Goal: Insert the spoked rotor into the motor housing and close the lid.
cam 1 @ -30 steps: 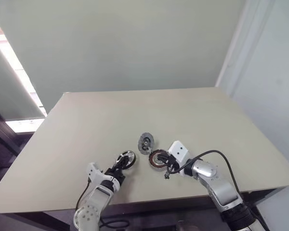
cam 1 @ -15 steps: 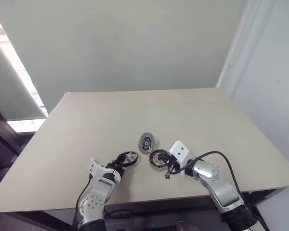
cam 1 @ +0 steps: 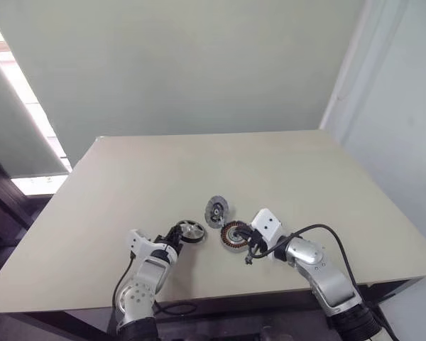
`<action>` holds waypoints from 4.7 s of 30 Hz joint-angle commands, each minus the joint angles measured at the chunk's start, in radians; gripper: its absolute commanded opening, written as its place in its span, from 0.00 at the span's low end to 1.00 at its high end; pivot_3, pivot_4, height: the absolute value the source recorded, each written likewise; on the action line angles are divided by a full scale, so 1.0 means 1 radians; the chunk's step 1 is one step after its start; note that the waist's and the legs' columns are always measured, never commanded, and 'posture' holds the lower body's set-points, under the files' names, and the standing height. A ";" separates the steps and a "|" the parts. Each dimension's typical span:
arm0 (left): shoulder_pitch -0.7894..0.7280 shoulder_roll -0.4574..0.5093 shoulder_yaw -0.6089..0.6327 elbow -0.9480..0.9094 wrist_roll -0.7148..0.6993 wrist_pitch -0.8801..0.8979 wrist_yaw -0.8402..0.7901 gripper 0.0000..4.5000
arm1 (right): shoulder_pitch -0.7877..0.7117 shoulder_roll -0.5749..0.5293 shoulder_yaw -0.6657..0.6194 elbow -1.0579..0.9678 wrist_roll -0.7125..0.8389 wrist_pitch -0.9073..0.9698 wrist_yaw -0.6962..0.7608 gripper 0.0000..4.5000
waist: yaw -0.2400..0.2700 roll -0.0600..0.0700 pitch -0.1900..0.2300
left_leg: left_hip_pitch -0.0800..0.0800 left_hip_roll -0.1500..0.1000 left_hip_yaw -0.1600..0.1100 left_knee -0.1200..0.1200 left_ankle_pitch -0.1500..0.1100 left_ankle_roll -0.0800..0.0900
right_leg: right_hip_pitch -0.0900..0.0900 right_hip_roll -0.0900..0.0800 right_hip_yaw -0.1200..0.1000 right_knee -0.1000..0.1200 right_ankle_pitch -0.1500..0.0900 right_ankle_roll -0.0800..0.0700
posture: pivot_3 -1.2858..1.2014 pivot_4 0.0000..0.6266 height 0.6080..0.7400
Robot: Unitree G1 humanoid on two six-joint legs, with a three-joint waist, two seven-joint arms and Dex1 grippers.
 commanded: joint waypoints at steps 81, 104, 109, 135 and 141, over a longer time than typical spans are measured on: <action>-0.062 0.045 -0.184 0.123 -0.177 0.180 -0.357 0.08 | 0.111 -0.077 -0.075 -0.072 0.019 0.032 -0.048 0.00 | -0.021 -0.002 0.002 | -0.011 0.000 0.000 0.000 0.000 0.000 | -0.009 0.001 0.001 0.000 0.000 0.000 | 0.52 0.00 1.00; -0.129 -0.003 -0.166 0.240 0.026 0.126 -0.385 0.08 | 0.123 -0.078 -0.072 -0.091 0.020 0.041 -0.061 0.00 | -0.021 -0.002 0.002 | -0.010 -0.001 -0.001 0.001 0.000 0.000 | -0.008 0.001 0.001 0.000 0.000 0.000 | 0.52 0.00 1.00; -0.133 -0.005 -0.170 0.239 0.055 0.137 -0.388 0.24 | 0.124 -0.078 -0.071 -0.091 0.019 0.040 -0.064 0.00 | -0.021 -0.002 0.002 | -0.010 -0.001 -0.001 0.001 0.000 0.000 | -0.007 0.001 0.001 0.000 0.000 0.000 | 0.52 0.00 1.00; -0.171 0.079 -0.341 -0.320 0.069 0.407 -0.232 1.00 | 0.092 -0.058 -0.064 -0.035 0.022 0.011 -0.056 0.00 | -0.021 -0.002 0.002 | -0.008 -0.001 -0.002 0.002 0.000 0.000 | -0.004 0.001 0.001 0.000 0.000 0.000 | 0.52 0.00 1.00; -0.105 0.272 -0.443 -0.394 0.188 0.278 -0.463 1.00 | 0.099 -0.002 -0.117 -0.032 0.080 0.002 -0.079 0.00 | -0.022 -0.001 0.002 | -0.006 0.000 -0.001 0.000 0.000 0.000 | -0.004 0.001 0.001 0.001 0.000 0.000 | 0.52 0.00 1.00</action>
